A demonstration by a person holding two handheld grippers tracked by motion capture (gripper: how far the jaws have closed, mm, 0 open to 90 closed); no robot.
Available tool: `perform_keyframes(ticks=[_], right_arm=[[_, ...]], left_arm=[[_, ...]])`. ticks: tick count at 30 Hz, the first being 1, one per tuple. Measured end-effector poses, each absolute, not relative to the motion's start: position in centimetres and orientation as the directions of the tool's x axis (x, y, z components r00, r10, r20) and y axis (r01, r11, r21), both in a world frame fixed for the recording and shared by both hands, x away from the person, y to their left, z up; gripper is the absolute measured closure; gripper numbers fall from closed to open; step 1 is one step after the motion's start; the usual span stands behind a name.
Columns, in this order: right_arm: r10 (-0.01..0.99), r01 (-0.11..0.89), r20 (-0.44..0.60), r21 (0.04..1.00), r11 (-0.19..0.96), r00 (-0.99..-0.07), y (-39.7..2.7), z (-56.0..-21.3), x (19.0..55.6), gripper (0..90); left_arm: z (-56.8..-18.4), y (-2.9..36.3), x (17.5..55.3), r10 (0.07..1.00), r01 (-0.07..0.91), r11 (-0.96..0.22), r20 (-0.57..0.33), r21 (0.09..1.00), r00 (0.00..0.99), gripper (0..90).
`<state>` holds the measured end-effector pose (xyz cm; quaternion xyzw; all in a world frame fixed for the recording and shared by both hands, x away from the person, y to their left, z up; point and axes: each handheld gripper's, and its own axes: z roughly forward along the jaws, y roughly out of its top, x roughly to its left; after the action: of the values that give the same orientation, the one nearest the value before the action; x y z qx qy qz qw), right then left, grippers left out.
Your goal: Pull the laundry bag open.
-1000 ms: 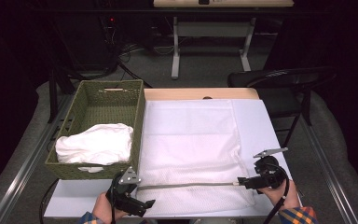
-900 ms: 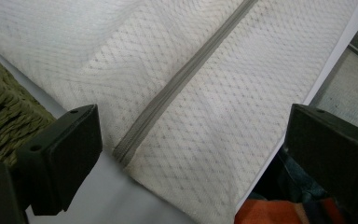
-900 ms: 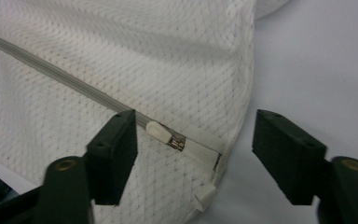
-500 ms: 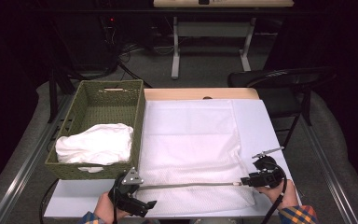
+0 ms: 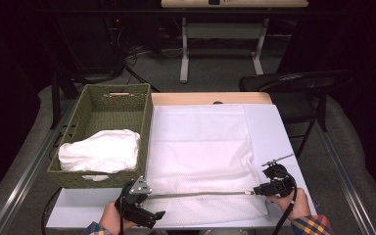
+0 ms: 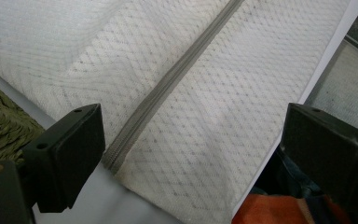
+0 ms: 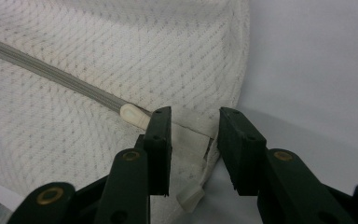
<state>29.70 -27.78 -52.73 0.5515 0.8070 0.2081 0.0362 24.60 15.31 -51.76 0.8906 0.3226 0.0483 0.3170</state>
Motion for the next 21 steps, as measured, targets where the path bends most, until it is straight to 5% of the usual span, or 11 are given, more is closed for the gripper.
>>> perform_keyframes(ticks=[21], right_arm=[[0.908, 0.856, 0.073, 0.373, 0.359, -0.413, -26.8, -53.2, 29.3, 63.0]], left_arm=[[-52.0, 15.1, 24.6, 0.606, 0.539, -0.604, -0.101, 0.587, 0.789, 6.5]])
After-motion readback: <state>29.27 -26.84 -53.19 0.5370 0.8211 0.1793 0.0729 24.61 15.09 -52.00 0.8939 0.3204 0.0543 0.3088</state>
